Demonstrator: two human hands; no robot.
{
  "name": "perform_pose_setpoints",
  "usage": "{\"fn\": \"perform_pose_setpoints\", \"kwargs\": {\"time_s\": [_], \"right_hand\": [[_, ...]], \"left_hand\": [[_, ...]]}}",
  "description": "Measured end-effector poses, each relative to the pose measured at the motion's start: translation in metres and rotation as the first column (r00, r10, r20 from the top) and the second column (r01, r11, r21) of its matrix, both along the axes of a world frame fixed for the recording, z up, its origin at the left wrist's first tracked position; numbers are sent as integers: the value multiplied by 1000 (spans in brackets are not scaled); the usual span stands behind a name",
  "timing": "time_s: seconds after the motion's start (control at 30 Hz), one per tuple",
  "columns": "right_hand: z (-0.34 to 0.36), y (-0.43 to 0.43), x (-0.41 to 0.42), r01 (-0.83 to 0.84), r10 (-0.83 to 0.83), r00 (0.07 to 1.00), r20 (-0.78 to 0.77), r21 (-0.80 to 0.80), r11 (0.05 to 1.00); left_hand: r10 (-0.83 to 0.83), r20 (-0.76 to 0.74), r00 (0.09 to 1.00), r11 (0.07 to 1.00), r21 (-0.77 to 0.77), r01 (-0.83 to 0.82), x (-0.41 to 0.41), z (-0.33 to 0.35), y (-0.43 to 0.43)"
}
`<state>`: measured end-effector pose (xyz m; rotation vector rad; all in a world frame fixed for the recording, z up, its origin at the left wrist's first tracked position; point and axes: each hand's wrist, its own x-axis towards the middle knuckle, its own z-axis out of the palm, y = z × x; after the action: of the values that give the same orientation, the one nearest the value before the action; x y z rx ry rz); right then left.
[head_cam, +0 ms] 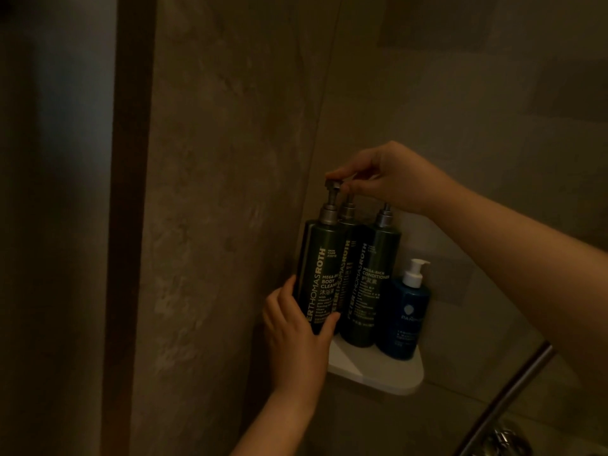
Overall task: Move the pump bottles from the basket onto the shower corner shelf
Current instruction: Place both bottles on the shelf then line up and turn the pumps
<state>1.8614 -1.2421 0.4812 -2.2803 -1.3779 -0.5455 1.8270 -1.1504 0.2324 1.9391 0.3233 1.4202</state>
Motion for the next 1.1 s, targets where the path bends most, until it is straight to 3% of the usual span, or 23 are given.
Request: {"fn": "perform_pose_setpoints", "kwargs": {"time_s": [0.3, 0.43, 0.77, 1.1], "right_hand": [[-1, -1, 1, 30, -30, 1000, 6, 8, 1000], [-3, -2, -1, 42, -40, 992, 121, -20, 999], [-6, 2, -1, 40, -46, 987, 151, 40, 998], [-2, 16, 15, 107, -80, 966, 246, -99, 989]], "left_hand": [[2, -11, 1000, 1000, 8, -2, 1, 2, -1], [-1, -15, 1000, 1000, 23, 1, -3, 2, -1], [34, -14, 999, 977, 210, -31, -12, -12, -4], [93, -54, 994, 968, 237, -78, 4, -6, 11]]}}
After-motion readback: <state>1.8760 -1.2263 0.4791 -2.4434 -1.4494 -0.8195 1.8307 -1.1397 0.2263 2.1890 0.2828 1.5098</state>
